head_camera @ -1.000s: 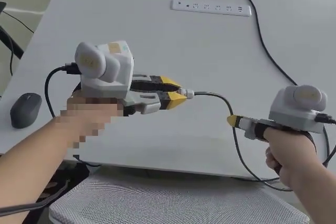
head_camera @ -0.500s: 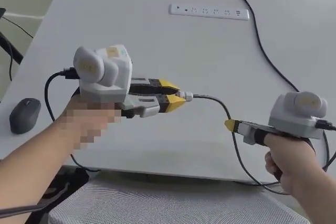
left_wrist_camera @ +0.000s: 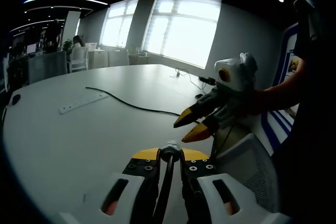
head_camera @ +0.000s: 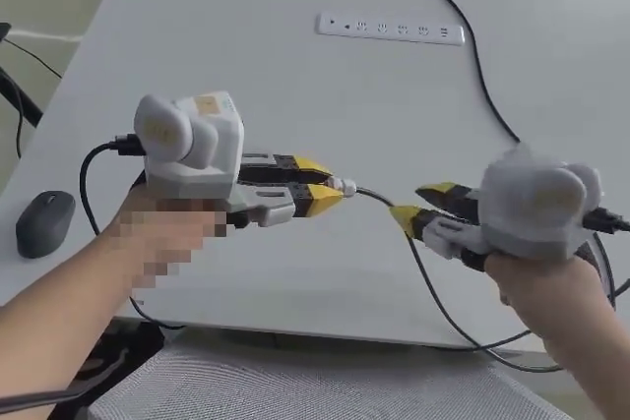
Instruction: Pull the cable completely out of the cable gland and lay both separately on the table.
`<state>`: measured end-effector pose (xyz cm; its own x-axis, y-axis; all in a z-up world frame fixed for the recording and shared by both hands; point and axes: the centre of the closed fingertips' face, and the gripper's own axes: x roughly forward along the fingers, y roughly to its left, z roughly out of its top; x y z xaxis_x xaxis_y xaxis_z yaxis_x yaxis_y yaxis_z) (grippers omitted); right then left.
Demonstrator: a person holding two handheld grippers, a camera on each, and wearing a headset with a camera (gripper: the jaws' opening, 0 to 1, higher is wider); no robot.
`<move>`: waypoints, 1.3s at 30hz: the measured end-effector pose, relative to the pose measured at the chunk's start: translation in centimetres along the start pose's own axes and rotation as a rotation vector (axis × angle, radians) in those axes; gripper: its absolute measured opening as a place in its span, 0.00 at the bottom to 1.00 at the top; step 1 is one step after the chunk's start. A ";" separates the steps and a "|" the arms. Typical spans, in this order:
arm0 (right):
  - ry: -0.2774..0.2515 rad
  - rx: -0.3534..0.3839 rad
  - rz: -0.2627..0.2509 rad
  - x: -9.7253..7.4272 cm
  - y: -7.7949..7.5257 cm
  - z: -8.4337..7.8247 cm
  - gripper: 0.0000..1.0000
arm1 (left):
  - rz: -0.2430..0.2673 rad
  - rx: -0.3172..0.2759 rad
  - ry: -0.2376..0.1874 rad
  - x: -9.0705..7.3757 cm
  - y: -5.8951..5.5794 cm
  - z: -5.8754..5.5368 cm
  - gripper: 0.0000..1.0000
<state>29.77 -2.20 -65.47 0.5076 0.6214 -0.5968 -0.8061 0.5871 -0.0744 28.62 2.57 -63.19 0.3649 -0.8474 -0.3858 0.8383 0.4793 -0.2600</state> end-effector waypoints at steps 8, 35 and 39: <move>0.004 -0.150 0.025 1.8 1.7 0.9 0.17 | -0.001 -0.001 -0.001 0.0 0.0 0.1 0.15; -0.037 -0.272 0.052 2.5 2.8 1.5 0.00 | -0.010 -0.008 0.004 0.3 -0.1 -0.2 0.15; -0.026 -0.258 0.048 2.6 2.6 1.1 0.00 | -0.007 -0.007 0.002 0.4 0.0 -0.2 0.15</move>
<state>29.37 1.51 -66.35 0.4716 0.6608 -0.5839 -0.8788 0.4064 -0.2500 28.65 2.27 -63.46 0.3580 -0.8503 -0.3857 0.8378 0.4749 -0.2694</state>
